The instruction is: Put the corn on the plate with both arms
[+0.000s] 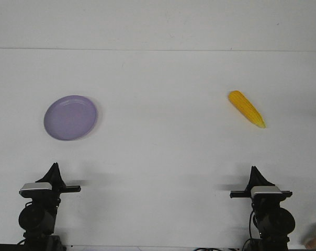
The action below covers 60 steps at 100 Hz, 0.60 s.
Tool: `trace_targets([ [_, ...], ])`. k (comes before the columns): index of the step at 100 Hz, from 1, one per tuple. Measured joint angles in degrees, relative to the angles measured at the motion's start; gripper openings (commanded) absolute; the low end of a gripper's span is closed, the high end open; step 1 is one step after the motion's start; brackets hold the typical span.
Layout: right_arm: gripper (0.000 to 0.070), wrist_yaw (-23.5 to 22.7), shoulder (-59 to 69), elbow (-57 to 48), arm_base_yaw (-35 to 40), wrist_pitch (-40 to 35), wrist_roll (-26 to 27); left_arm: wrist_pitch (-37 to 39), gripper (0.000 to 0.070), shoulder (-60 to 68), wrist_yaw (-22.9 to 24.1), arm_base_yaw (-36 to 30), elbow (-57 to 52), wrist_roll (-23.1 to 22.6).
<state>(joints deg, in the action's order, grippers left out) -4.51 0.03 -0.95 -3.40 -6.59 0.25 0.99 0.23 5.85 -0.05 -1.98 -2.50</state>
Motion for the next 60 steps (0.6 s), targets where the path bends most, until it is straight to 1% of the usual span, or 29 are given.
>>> trace_targets([
  [35, 0.0019, 0.0, 0.0, 0.0, 0.0, 0.0, 0.0, 0.7, 0.0012, 0.0, 0.0, 0.0, 0.0, 0.4],
  [42, 0.0019, 0.0, 0.0, 0.0, 0.0, 0.0, 0.0, 1.2, 0.0012, 0.0, 0.0, 0.0, 0.0, 2.4],
  [51, 0.0019, 0.0, 0.0, 0.0, 0.0, 0.0, 0.0, 1.2, 0.0012, 0.0, 0.0, 0.0, 0.0, 6.3],
  [60, 0.0019, 0.0, 0.0, 0.0, 0.0, 0.0, 0.0, 1.2, 0.0012, 0.0, 0.0, 0.0, 0.0, 8.9],
])
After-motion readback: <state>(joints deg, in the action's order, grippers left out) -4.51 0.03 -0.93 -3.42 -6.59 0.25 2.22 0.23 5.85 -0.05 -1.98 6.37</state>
